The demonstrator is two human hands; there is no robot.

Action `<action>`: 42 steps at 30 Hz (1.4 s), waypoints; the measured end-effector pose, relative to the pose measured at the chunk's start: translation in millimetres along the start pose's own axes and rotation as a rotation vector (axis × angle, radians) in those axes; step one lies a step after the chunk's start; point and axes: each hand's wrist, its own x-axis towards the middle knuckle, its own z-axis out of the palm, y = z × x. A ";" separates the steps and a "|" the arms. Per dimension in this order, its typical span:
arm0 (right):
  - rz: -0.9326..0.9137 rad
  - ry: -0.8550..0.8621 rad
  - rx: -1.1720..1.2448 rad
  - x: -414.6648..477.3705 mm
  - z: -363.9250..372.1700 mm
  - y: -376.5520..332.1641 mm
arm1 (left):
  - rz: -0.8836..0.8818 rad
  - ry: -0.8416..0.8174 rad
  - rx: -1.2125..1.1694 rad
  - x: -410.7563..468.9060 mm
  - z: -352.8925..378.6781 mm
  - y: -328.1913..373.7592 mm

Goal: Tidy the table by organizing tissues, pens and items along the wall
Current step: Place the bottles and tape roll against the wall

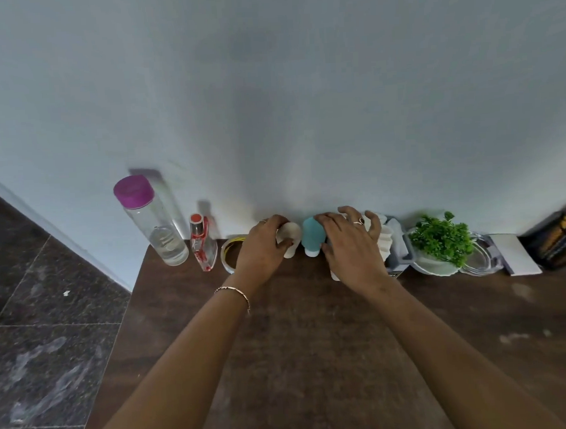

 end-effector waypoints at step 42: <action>-0.302 -0.156 0.172 -28.1 26.8 -93.5 | -0.258 0.219 0.192 -34.9 -90.3 -54.0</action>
